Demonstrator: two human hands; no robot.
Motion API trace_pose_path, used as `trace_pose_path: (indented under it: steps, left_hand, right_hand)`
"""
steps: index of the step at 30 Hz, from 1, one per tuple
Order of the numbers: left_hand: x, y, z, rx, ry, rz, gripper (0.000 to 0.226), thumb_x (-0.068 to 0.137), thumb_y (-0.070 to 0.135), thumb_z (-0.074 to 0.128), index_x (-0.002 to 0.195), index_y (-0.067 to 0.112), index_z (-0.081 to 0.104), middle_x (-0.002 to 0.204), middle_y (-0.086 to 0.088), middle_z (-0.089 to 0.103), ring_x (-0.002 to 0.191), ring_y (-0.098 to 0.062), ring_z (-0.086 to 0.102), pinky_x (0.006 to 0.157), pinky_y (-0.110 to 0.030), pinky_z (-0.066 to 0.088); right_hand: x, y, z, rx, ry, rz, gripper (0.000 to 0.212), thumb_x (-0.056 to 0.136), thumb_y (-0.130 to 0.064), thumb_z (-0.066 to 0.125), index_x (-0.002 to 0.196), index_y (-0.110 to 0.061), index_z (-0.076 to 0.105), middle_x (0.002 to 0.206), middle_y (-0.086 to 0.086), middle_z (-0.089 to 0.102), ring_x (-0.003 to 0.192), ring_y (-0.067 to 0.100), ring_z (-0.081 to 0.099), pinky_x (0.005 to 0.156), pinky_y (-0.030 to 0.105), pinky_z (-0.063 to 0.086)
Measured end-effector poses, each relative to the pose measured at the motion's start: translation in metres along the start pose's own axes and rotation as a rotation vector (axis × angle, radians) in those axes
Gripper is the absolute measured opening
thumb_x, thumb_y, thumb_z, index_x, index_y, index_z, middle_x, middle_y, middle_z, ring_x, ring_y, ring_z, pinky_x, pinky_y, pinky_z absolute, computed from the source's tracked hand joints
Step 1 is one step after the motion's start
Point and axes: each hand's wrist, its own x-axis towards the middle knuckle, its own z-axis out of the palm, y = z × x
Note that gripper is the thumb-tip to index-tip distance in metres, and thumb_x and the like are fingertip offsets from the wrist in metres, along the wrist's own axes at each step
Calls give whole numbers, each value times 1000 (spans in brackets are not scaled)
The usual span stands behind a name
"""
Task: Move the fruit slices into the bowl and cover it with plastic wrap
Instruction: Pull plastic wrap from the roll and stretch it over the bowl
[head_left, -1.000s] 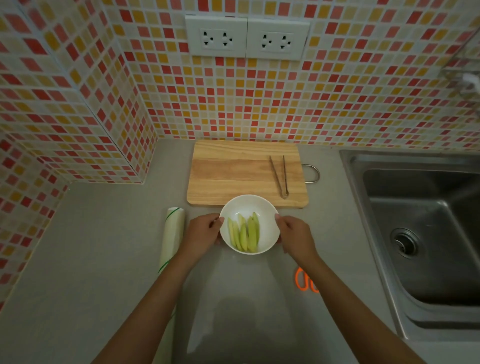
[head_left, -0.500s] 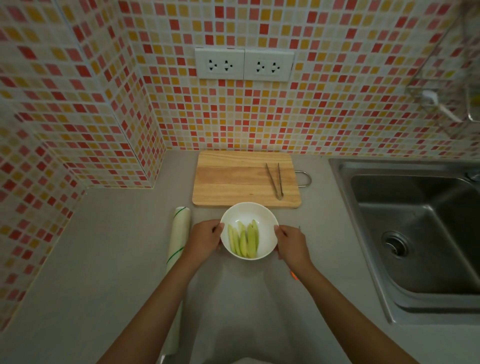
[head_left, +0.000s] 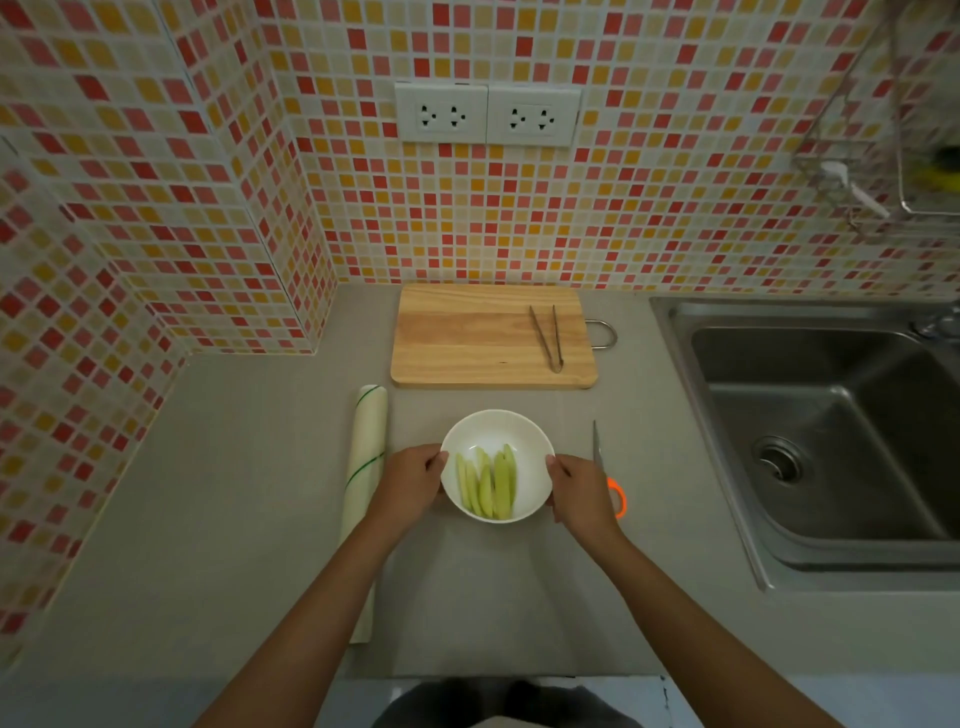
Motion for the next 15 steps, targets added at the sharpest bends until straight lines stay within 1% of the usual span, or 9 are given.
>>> trace_pose_path:
  steps: [4,7,9,10,11,12,13,14,15]
  left_hand:
    - [2,-3,2,12,-16,-38,33,98,14,45,83,-6,67,81,-23,70,79,-36,67,73,-37,51]
    - [4,-3,1,19,-15,-48,34,98,15,45,83,-6,66,82,-22,71,81,-36,67,75,-38,50]
    - [6,-3,1,16,-25,-51,34,98,17,45,87,-7,67,85,-23,71,83,-36,67,78,-41,53]
    - [6,-3,1,8,-34,-58,35,98,18,45,89,-6,68,86,-22,71,84,-36,67,79,-42,55]
    - [5,-4,0,12,-35,-60,34,98,20,45,89,-4,68,87,-20,72,84,-35,67,78,-41,55]
    - [4,-4,-2,32,-16,-60,33,98,21,46,87,-1,68,85,-17,71,83,-34,66,77,-38,53]
    - [2,-6,-6,69,39,-60,28,97,23,48,85,5,66,85,-14,69,82,-31,65,76,-36,50]
    - [0,-8,-10,120,125,-64,23,95,24,50,88,10,66,87,-12,66,83,-30,63,76,-35,48]
    - [-1,-11,-16,179,223,-77,22,95,25,52,97,11,68,94,-13,65,88,-30,62,78,-36,48]
  right_hand:
    - [-2,-2,3,-9,-11,3,40,100,-13,41,63,-2,51,59,16,54,50,24,46,59,37,44]
    - [1,-1,5,-27,-3,2,42,100,-14,41,60,-3,48,57,14,53,48,24,46,60,38,46]
    - [3,1,4,-42,-4,11,45,100,-15,41,56,-7,46,54,11,52,46,22,45,59,40,48]
    - [3,1,4,-43,-9,21,45,100,-16,42,56,-8,47,56,12,54,47,23,47,61,42,50]
    - [4,2,3,-42,-10,28,42,100,-19,43,61,-7,54,61,15,59,52,27,53,65,44,52]
    - [5,2,2,-45,-6,35,37,99,-23,45,73,-4,63,72,19,65,62,32,60,71,46,53]
    - [6,2,1,-54,7,44,35,98,-29,47,93,-3,69,87,22,70,77,36,65,78,46,54]
    - [7,2,-2,-73,30,60,39,97,-37,48,109,-5,68,99,22,70,91,38,66,84,44,54]
    - [8,3,-5,-92,50,72,44,95,-42,48,118,-9,65,105,21,70,97,38,66,88,44,53]
